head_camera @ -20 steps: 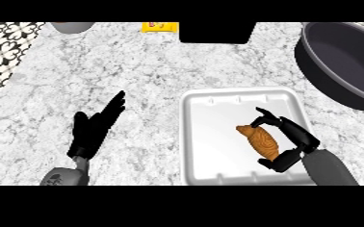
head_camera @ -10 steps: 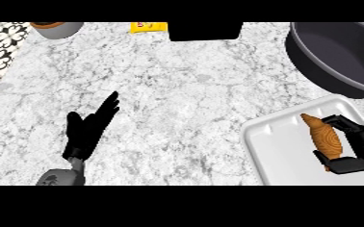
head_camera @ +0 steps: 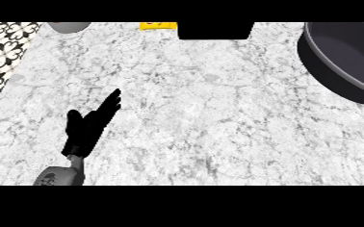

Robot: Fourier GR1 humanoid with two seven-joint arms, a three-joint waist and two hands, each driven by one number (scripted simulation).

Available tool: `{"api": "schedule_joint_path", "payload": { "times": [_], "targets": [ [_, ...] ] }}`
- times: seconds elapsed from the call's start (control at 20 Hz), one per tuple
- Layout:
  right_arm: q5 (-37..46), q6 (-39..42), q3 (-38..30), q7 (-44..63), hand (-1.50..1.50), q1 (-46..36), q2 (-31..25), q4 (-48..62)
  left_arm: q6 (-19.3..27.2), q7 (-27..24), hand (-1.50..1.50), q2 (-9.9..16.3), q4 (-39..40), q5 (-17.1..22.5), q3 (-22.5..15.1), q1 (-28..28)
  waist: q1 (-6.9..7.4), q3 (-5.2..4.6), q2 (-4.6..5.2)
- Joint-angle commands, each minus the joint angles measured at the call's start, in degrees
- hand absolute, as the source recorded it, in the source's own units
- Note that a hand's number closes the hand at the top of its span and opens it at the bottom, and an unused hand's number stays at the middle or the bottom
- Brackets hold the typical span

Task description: Pick the croissant from the tray and place it in the pot

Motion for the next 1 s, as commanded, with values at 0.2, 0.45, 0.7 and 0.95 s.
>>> {"api": "schedule_joint_path", "payload": {
  "times": [0.2,0.45,0.7,0.95],
  "targets": [
    [1.93,-2.55,-1.57,-5.82,1.50,-3.27,-8.68,5.66,-1.65,0.74,0.00,0.88,0.74,0.89,1.15,-1.25,1.04,-0.16,-0.20],
    [5.03,-8.03,0.60,-4.55,1.50,-6.92,-10.65,4.61,0.15,1.94,0.00,-1.60,-0.75,-1.11,-1.31,0.14,0.99,-0.30,-0.35],
    [8.03,-9.40,3.25,1.93,1.50,-13.80,-13.25,4.49,-0.53,-0.28,0.00,-1.54,1.24,-1.54,-0.54,-1.18,0.90,-0.39,-0.32],
    [12.47,-13.03,7.02,9.32,1.50,-22.28,-12.95,4.44,-0.13,0.57,0.00,-2.14,1.10,-1.45,-0.04,-2.29,1.41,-0.38,-0.19]
  ]
}}
